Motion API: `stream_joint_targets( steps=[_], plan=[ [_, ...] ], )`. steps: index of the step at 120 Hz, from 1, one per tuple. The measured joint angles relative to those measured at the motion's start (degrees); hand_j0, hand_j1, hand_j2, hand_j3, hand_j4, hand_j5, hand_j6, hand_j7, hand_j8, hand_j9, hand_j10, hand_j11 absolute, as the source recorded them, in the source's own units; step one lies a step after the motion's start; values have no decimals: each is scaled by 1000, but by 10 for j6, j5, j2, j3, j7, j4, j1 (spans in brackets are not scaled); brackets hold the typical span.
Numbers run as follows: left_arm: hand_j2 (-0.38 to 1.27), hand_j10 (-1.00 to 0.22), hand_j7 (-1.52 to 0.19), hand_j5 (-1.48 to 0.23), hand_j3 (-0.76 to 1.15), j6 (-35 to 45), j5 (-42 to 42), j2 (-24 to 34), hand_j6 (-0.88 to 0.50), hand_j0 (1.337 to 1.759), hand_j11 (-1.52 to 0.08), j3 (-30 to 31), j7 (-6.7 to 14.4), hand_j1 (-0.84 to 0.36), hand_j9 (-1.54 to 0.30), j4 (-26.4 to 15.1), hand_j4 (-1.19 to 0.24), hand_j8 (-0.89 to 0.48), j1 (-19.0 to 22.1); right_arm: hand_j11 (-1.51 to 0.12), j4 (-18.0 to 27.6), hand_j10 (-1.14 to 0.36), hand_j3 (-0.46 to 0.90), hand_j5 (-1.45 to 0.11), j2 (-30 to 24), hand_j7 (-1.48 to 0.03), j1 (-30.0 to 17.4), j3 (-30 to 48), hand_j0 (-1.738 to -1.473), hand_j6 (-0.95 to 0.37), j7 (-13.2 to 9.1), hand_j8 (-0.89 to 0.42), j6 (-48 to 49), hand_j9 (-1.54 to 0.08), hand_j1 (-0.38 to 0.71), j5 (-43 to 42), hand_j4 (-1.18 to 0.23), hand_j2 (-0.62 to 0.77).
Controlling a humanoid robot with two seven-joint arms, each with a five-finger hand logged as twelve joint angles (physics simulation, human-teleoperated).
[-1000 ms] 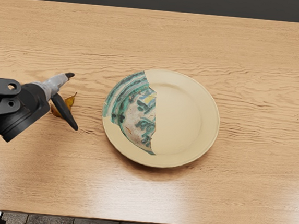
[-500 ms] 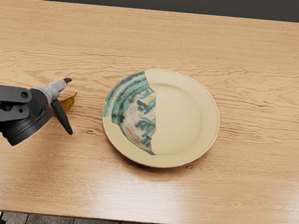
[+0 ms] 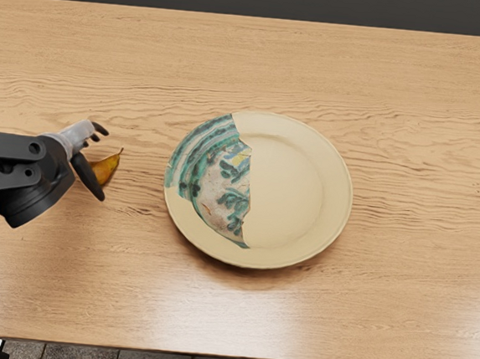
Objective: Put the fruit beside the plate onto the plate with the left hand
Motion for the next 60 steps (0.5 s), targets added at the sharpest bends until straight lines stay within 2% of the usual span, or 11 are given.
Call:
stream_joint_targets(
  steps=[33, 60],
  plan=[
    [68, -333, -432, -432, 0, 0, 0, 2, -334, 1658, -431, 4, 0, -48, -431, -12, -333, -334, -2, -43, 0, -33, 0, -43, 0, -43, 0, 0, -1658, -33, 0, -33, 0, -43, -310, 0, -33, -7],
    [79, -388, -503, -504, 0, 0, -2, 1, -389, 1658, -503, 5, 0, -114, -503, -14, -388, -389, -7, -43, 0, -33, 0, -43, 0, -43, 0, 0, -1658, -33, 0, -33, 0, -43, -310, 0, -33, -7]
  ],
)
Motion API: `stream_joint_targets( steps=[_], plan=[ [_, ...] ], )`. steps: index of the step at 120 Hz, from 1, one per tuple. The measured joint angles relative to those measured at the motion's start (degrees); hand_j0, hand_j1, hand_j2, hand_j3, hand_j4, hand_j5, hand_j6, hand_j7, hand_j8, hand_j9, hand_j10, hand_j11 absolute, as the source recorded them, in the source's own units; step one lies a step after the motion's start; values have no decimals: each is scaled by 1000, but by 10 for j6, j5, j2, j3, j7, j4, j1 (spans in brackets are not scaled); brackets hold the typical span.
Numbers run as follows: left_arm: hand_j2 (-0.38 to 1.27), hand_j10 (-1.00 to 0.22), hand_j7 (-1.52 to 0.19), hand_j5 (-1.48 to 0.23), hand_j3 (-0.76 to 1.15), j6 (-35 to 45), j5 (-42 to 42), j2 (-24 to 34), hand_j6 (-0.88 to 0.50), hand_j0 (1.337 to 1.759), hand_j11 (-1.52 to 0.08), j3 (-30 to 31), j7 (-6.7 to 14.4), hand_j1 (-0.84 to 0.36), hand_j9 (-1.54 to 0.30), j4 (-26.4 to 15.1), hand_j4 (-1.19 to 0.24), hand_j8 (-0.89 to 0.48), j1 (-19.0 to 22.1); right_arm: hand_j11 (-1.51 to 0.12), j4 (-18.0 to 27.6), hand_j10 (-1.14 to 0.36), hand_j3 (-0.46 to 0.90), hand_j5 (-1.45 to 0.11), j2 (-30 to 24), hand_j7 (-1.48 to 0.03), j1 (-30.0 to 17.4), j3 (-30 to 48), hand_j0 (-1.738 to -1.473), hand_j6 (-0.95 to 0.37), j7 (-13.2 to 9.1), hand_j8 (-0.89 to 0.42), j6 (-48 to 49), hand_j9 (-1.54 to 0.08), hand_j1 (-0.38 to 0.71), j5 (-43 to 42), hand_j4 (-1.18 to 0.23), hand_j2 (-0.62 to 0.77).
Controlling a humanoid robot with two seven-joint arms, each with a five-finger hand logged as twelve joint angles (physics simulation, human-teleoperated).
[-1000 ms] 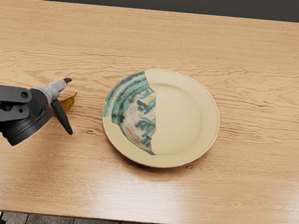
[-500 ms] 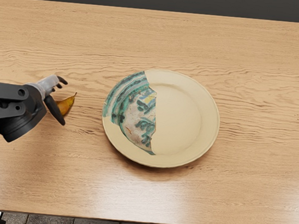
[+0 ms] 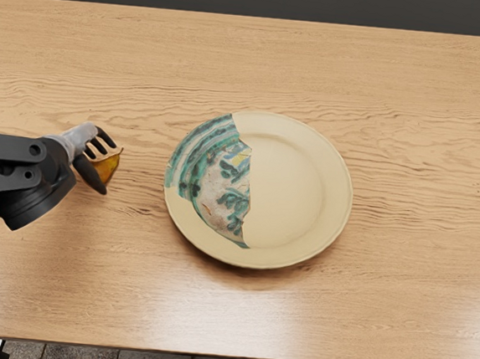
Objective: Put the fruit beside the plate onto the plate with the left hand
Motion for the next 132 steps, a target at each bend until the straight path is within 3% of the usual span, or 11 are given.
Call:
stream_joint_targets(
  steps=[132],
  plan=[
    [154, -504, -685, -676, 0, -2, 5, -8, -444, 1654, -684, 15, 0, -281, -685, 14, -505, -504, 3, -43, -1, -33, 0, -43, 0, -43, 0, 0, -1658, -33, 0, -33, 0, -43, -310, 0, -33, -7]
  ],
)
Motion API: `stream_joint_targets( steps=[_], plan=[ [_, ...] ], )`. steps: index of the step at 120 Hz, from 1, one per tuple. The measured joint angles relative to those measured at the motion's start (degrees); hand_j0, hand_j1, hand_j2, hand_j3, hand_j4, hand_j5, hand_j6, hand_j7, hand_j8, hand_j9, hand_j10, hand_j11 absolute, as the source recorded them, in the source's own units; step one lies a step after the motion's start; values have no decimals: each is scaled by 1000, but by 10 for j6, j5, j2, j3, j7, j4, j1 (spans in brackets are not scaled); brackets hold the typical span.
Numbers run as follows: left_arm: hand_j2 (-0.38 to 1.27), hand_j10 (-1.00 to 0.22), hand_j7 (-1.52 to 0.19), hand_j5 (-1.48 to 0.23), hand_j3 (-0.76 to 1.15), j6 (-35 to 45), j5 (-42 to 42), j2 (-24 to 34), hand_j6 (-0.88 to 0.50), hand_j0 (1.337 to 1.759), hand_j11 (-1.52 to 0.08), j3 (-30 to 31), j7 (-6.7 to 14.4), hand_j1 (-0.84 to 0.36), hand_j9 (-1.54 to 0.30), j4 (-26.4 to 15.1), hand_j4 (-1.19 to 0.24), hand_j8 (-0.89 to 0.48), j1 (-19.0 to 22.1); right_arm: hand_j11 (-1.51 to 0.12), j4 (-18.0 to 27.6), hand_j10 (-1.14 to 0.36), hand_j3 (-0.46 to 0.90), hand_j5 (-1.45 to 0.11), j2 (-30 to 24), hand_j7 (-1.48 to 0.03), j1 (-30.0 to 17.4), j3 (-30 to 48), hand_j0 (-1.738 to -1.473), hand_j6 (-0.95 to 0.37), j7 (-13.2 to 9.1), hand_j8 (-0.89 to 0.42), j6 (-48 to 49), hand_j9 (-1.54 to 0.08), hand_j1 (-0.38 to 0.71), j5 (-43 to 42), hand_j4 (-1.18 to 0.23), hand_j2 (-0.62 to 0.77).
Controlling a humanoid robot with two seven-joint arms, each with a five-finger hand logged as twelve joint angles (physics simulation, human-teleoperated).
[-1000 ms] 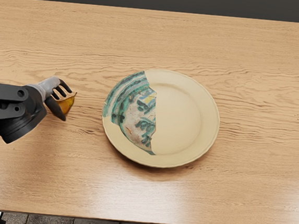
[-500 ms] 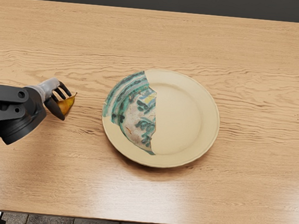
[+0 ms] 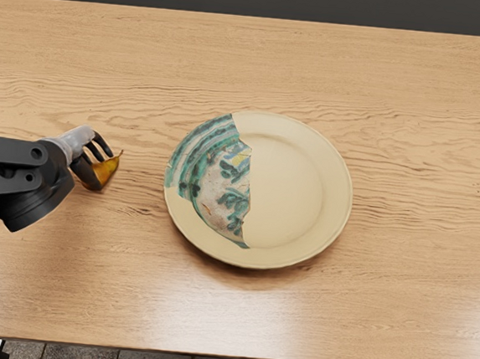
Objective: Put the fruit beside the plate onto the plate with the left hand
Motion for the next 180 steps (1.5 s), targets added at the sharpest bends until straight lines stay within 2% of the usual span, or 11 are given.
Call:
stream_joint_targets(
  steps=[24, 95, 113, 117, 118, 121, 126, 133, 146, 161, 180],
  plan=[
    [307, -528, -723, -709, 0, 1, 0, -5, -407, 1654, -725, 5, -1, -334, -725, 2, -532, -519, -1, -43, -1, -33, 0, -43, 0, -43, 0, 0, -1658, -33, 0, -33, 0, -43, -310, 0, -33, -7],
    [421, -646, -845, -843, 0, 2, -6, -14, -433, 1657, -845, 14, 0, -324, -846, 5, -646, -522, -9, -43, -9, -33, 0, -43, 0, -43, 0, 0, -1658, -33, -1, -33, 0, -43, -310, 0, -33, -7],
    [403, -661, -866, -862, 0, 2, -6, -20, -450, 1656, -866, 16, 0, -294, -867, 9, -662, -552, -8, -43, -9, -33, 0, -43, 0, -43, 0, 0, -1658, -33, 0, -33, 0, -43, -310, 0, -33, -7],
    [370, -662, -869, -855, 0, 2, -4, -26, -471, 1655, -873, 18, 1, -270, -875, 13, -672, -565, -8, -43, -9, -33, 0, -43, 0, -43, 0, 1, -1658, -33, 0, -33, 0, -43, -310, 0, -33, -7],
    [317, -663, -869, -851, 0, 3, -3, -28, -471, 1655, -875, 19, 1, -254, -877, 14, -675, -568, -8, -43, -9, -33, 0, -43, 0, -43, 0, 1, -1658, -33, 0, -33, 0, -43, -310, 0, -33, -7],
    [337, -664, -870, -843, 0, 3, -1, -34, -467, 1654, -881, 21, 1, -243, -883, 18, -683, -573, -7, -43, -10, -33, 0, -43, 0, -43, 0, 1, -1658, -33, 0, -33, 0, -43, -310, 0, -33, -7],
    [280, -662, -883, -849, 0, 2, 0, -36, -463, 1652, -893, 23, 1, -211, -895, 23, -683, -571, -7, -43, -10, -33, 0, -43, 0, -43, 0, 1, -1658, -33, 0, -33, 0, -43, -310, 0, -33, -7],
    [354, -666, -890, -870, 0, 1, 0, -37, -451, 1652, -894, 25, 1, -232, -898, 28, -683, -563, -6, -43, -12, -33, 0, -43, 0, -43, 0, 1, -1658, -33, 0, -33, 0, -43, -310, 0, -33, -7],
    [304, -684, -920, -914, 0, 0, -2, -38, -440, 1652, -917, 27, 1, -253, -921, 31, -687, -538, -6, -43, -13, -33, 0, -43, 0, -43, 0, 1, -1658, -33, 0, -33, 0, -43, -310, 0, -33, -7],
    [390, -704, -937, -941, 0, 1, -4, -38, -445, 1653, -935, 28, 1, -287, -938, 33, -701, -520, -7, -43, -13, -33, 0, -43, 0, -43, 0, 1, -1658, -33, 0, -33, 0, -43, -310, 0, -33, -7],
    [352, -684, -957, -967, 0, 1, -7, -38, -461, 1654, -952, 28, 1, -305, -952, 33, -710, -498, -14, -43, -13, -33, 0, -43, 0, -43, 0, 1, -1658, -33, 0, -33, 0, -43, -310, 0, -33, -7]
  ],
)
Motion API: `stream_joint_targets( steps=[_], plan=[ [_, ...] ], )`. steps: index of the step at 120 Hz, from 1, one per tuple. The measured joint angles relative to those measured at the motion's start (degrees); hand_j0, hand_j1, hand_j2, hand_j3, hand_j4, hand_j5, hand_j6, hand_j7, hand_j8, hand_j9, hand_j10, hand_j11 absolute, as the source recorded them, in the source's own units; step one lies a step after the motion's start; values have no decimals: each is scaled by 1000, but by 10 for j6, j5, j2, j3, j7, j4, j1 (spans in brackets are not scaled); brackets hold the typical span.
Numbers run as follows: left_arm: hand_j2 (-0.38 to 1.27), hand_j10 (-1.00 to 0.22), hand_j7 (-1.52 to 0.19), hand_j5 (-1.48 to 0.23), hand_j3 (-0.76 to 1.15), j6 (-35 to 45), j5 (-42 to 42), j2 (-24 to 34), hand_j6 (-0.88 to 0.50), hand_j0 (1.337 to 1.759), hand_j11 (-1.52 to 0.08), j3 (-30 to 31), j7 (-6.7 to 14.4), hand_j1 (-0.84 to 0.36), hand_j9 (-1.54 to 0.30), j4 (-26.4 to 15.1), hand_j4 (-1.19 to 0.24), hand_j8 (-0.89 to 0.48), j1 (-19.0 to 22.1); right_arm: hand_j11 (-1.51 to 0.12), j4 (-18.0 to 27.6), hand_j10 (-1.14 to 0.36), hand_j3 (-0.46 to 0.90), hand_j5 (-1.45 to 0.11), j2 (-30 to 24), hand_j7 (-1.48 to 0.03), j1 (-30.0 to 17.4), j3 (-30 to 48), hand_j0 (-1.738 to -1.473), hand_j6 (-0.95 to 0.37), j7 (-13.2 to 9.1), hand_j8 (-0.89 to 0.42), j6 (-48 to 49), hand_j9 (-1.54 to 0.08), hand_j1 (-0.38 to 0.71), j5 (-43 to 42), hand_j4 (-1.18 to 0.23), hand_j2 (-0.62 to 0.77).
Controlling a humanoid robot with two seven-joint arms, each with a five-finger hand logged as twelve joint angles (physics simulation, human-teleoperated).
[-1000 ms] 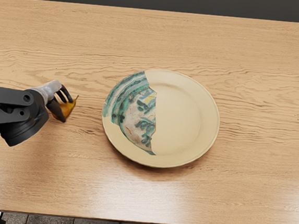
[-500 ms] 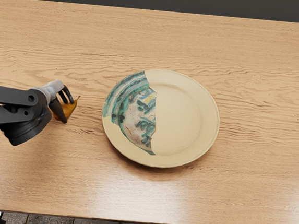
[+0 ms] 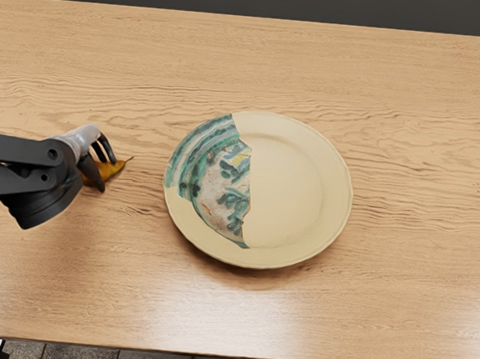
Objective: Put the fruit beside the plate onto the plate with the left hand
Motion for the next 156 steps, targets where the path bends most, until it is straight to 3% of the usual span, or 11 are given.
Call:
stream_joint_targets(
  steps=[43, 86, 117, 156],
  plan=[
    [279, -646, -972, -996, 0, 0, -10, -1, -473, 1653, -971, -1, 0, -293, -968, -8, -714, -483, -31, -43, 0, -33, 0, -43, 0, -43, 0, 0, -1658, -33, -1, -33, 0, -43, -310, 0, -33, -7],
    [470, -644, -979, -989, 0, 1, -74, -11, -546, 1656, -966, -1, 0, -357, -961, -31, -722, -497, -115, -43, 0, -33, 0, -43, 0, -43, 0, 0, -1658, -33, 0, -33, 0, -43, -310, 0, -33, -7],
    [523, -638, -986, -991, 0, 1, -117, -25, -582, 1657, -965, -1, 0, -379, -961, -35, -725, -508, -175, -43, 0, -33, 0, -43, 0, -43, 1, 0, -1658, -33, 0, -33, 0, -43, -310, 0, -33, -7],
    [597, -611, -1030, -1032, 0, 1, -180, -101, -673, 1657, -1004, -1, -1, -418, -1003, -32, -751, -496, -249, -43, 0, -33, 0, -43, 0, -43, 1, -1, -1658, -33, -1, -33, 0, -43, -310, 0, -33, -7]
  ],
)
